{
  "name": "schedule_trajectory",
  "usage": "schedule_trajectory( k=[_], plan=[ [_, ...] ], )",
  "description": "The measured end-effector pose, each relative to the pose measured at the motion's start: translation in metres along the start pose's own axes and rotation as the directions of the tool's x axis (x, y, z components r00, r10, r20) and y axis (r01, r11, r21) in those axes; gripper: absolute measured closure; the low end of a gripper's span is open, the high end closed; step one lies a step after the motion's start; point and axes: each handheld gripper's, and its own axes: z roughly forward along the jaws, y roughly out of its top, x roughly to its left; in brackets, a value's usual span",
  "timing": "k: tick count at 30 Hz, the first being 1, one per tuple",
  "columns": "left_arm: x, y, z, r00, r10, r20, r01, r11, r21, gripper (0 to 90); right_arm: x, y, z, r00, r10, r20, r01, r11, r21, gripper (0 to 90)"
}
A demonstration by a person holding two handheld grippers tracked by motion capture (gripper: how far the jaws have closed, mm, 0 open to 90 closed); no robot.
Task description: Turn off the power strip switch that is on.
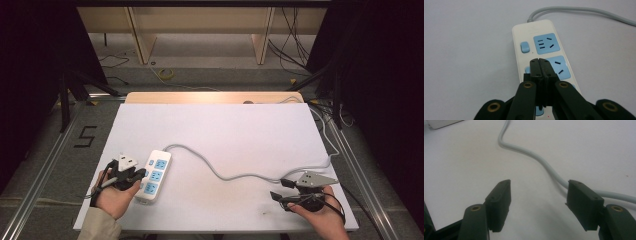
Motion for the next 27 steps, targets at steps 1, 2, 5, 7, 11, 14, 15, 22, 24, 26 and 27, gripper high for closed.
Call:
schedule_trajectory(
  k=[1, 2, 5, 7, 11, 14, 15, 22, 24, 26, 27],
  plan=[
    [0.0002, 0.0, -0.0001, 1.0, -0.001, 0.0, 0.001, 1.0, 0.002, 89.7, 0.0, 0.0, 0.0, 1.0, 0.0, 0.0, 0.0, 1.0, 0.0, 37.0],
    [0.0005, -0.0001, -0.0002, 1.0, 0.0, -0.001, 0.0, 1.0, 0.004, 89.7, 0.0, 0.0, 0.0, 1.0, 0.0, 0.0, 0.0, 1.0, 0.0, 37.0],
    [0.0013, -0.0002, -0.001, 1.0, 0.0, -0.003, 0.0, 0.9999, 0.012, 89.7, 0.0, -0.0001, 0.0001, 1.0, 0.0, 0.0, 0.0, 1.0, 0.0, 37.0],
    [0.002, -0.0003, -0.0011, 1.0, 0.001, -0.005, -0.001, 0.9999, 0.014, 89.7, -0.0001, -0.0001, 0.0001, 1.0, 0.0, 0.0, 0.0, 1.0, 0.001, 37.0],
    [0.0015, 0.0, -0.0014, 1.0, 0.002, -0.007, -0.001, 0.9997, 0.026, 89.7, 0.0, -0.0001, 0.0002, 1.0, 0.0, 0.0, 0.0, 1.0, 0.001, 37.0],
    [0.001, 0.0001, -0.0013, 1.0, 0.002, -0.004, -0.002, 0.9994, 0.035, 89.7, 0.0001, 0.0, 0.0001, 1.0, 0.0, 0.0, 0.0, 1.0, 0.001, 37.0],
    [0.0008, 0.0002, -0.0013, 1.0, 0.002, -0.003, -0.002, 0.9993, 0.038, 89.7, 0.0001, 0.0, 0.0001, 1.0, 0.0, 0.0, 0.0, 1.0, 0.0, 37.0],
    [0.0002, 0.0008, -0.0009, 0.9999, 0.012, -0.007, -0.012, 0.9982, 0.059, 89.7, 0.0002, -0.0001, 0.0004, 1.0, 0.0, 0.0, 0.0, 1.0, 0.0, 37.0],
    [0.0001, 0.0009, -0.0008, 0.9999, 0.013, -0.006, -0.012, 0.998, 0.061, 89.7, 0.0002, -0.0001, 0.0004, 1.0, 0.0, 0.0, 0.0, 1.0, 0.0, 37.0],
    [-0.0001, 0.0009, -0.0005, 0.9999, 0.014, -0.005, -0.014, 0.9978, 0.064, 89.7, 0.0002, 0.0, 0.0003, 1.0, 0.0, 0.001, 0.0, 1.0, 0.0, 37.0],
    [-0.0002, 0.0011, -0.0004, 0.9999, 0.015, -0.005, -0.014, 0.9976, 0.067, 89.7, 0.0002, -0.0001, 0.0003, 1.0, -0.001, 0.0, 0.001, 1.0, -0.001, 36.9]
  ],
)
